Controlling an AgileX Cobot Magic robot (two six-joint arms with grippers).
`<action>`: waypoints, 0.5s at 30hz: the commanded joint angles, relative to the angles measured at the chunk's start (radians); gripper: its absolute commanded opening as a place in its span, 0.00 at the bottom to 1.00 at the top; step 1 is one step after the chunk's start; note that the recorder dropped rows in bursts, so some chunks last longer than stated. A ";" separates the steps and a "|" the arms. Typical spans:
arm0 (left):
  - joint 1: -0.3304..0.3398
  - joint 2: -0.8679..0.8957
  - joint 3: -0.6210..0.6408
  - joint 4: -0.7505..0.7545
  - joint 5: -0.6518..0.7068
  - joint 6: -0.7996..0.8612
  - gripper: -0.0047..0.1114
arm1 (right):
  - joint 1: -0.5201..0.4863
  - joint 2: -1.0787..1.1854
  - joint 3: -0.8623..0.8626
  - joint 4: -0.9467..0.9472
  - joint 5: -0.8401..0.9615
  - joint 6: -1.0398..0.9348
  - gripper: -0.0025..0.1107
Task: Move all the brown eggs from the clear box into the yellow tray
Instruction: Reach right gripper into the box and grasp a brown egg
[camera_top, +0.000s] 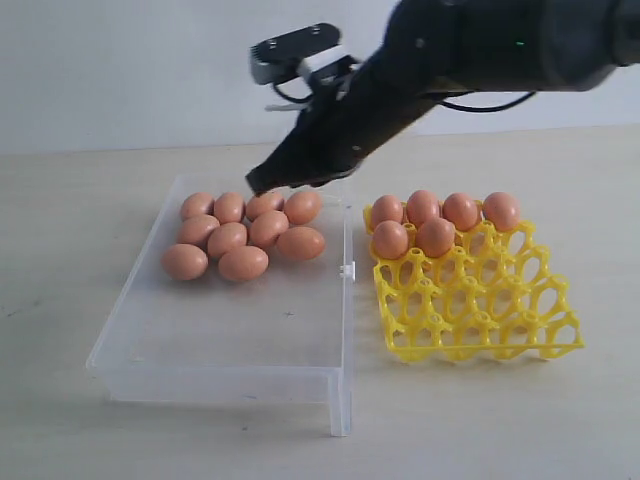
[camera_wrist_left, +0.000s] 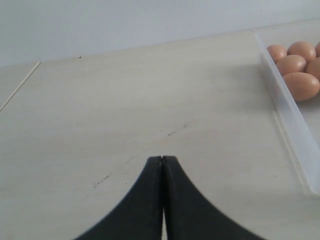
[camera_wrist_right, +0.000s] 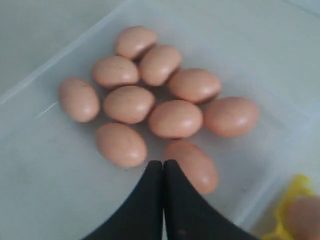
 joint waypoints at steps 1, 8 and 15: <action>-0.006 0.001 -0.004 -0.002 -0.009 -0.005 0.04 | 0.066 0.176 -0.264 -0.013 0.246 -0.052 0.06; -0.006 0.001 -0.004 -0.002 -0.009 -0.005 0.04 | 0.121 0.354 -0.433 -0.140 0.270 -0.074 0.42; -0.006 0.001 -0.004 -0.002 -0.009 -0.005 0.04 | 0.133 0.426 -0.461 -0.202 0.270 -0.169 0.50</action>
